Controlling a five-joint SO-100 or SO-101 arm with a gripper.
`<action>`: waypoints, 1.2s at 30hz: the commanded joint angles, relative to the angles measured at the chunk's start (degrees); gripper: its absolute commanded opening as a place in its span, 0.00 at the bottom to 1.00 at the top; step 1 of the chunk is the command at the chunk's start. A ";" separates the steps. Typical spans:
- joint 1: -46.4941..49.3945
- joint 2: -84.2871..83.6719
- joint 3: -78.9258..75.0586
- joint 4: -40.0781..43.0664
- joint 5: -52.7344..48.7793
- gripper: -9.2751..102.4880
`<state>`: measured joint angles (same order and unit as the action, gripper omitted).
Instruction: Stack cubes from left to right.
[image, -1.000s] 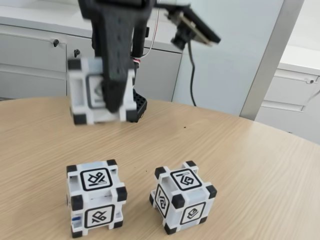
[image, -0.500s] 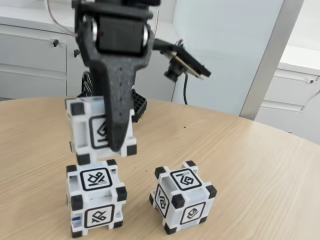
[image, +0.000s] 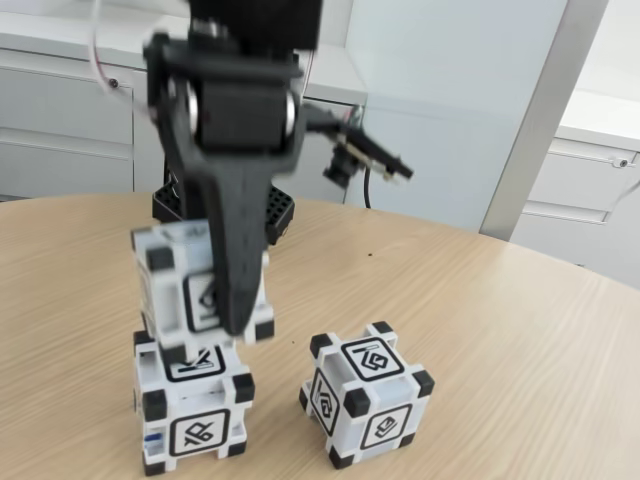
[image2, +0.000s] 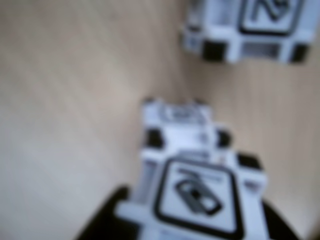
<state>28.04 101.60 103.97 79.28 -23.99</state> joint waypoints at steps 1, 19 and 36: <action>0.44 -3.08 -0.79 -0.70 -0.79 0.22; 0.62 -4.13 -1.23 0.18 -0.18 0.36; 0.62 7.56 -0.53 0.44 2.72 0.42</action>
<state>28.04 103.62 103.89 79.37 -22.06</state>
